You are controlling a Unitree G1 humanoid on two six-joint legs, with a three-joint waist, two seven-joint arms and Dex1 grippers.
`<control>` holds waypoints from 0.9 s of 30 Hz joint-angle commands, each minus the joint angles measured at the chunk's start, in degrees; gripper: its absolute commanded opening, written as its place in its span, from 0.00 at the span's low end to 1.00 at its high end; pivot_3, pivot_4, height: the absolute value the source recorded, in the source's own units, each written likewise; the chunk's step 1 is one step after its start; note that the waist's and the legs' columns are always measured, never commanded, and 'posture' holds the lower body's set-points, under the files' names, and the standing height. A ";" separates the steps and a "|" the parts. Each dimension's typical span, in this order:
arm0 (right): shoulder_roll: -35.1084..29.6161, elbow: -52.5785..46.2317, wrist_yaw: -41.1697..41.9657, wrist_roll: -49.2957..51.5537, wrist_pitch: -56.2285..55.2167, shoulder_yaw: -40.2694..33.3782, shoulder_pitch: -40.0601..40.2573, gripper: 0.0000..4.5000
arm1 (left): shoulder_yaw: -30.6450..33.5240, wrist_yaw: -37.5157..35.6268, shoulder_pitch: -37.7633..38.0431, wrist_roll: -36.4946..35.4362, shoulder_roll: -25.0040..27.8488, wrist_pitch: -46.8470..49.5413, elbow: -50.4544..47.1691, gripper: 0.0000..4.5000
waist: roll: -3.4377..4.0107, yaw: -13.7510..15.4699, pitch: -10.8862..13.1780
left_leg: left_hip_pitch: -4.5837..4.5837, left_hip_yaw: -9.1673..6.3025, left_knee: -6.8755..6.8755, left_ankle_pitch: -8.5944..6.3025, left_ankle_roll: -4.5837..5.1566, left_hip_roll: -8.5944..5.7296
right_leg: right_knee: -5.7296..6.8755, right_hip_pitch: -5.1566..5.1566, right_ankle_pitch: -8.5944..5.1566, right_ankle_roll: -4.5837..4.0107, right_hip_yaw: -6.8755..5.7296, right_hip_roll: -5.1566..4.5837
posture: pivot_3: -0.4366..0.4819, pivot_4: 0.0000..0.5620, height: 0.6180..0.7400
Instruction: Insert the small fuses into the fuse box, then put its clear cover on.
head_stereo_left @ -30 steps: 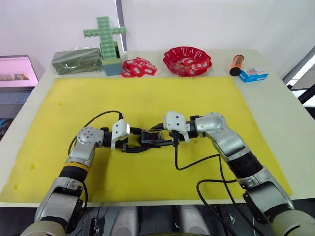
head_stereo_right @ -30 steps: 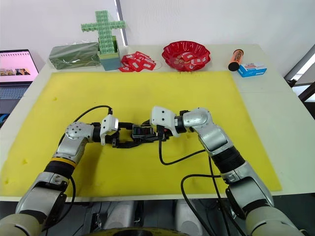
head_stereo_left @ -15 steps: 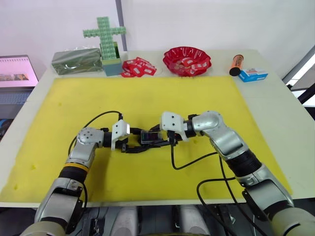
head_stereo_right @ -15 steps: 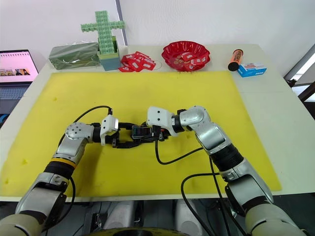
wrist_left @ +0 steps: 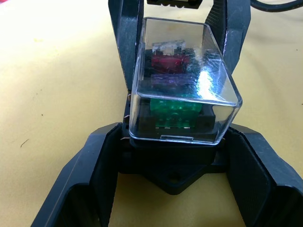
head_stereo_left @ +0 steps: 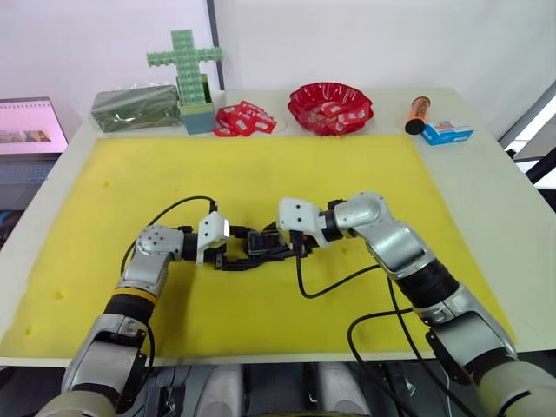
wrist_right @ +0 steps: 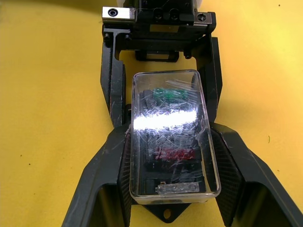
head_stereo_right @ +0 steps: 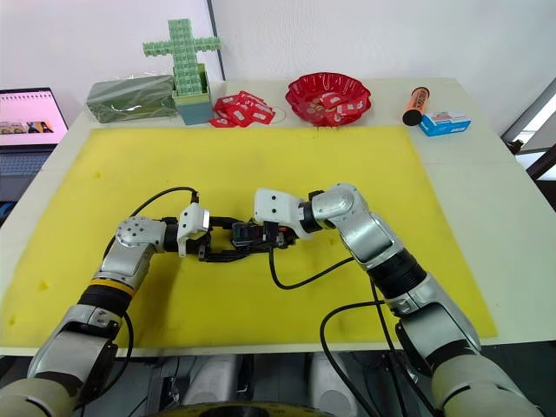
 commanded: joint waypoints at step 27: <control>-1.52 -11.24 1.25 13.87 4.52 -12.53 -0.05 0.86 | -0.02 -0.13 0.65 -0.24 -0.12 -0.32 -1.23 0.62 | 0.00 0.00 0.00 | -0.01 -0.06 -0.01 0.00 0.00 0.01 | -0.01 0.00 0.00 0.00 0.00 -0.01 | 0.48 0.27 1.00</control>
